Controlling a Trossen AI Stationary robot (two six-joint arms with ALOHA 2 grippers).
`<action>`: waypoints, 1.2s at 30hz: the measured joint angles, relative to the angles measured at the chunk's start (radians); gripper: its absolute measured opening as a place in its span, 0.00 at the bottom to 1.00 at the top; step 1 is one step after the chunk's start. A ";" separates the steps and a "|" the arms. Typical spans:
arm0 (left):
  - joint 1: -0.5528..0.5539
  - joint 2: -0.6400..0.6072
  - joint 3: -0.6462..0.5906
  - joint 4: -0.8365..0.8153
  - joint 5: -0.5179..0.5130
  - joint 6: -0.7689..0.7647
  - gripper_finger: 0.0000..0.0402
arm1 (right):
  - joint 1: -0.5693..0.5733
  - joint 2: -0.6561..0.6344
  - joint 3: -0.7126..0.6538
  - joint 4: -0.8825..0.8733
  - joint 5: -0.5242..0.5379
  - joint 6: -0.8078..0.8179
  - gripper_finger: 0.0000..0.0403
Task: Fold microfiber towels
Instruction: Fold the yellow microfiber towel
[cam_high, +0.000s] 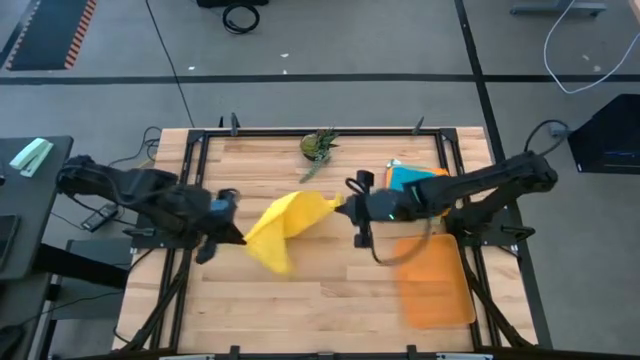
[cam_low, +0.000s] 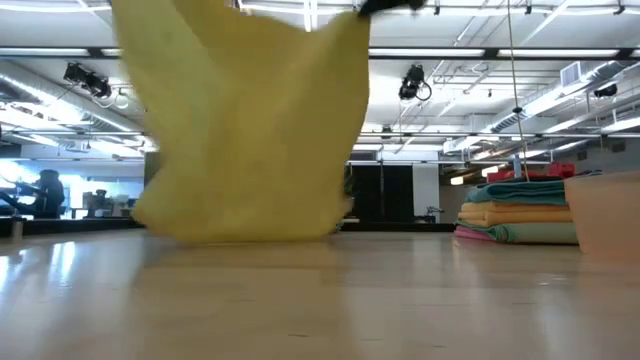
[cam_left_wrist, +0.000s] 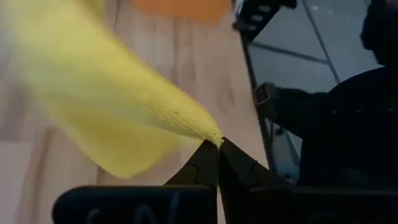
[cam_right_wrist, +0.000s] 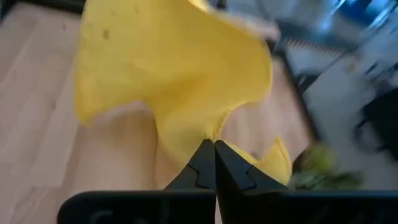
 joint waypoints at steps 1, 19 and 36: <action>-0.014 -0.015 0.011 -0.005 -0.018 0.008 0.02 | 0.030 0.005 0.035 -0.019 0.046 -0.019 0.00; 0.073 -0.043 0.029 -0.220 -0.583 0.059 0.02 | -0.219 0.067 0.139 -0.165 0.265 -0.068 0.00; -0.296 0.130 -0.555 0.705 -0.368 -0.275 0.03 | 0.296 0.278 -0.275 0.240 0.113 0.574 0.00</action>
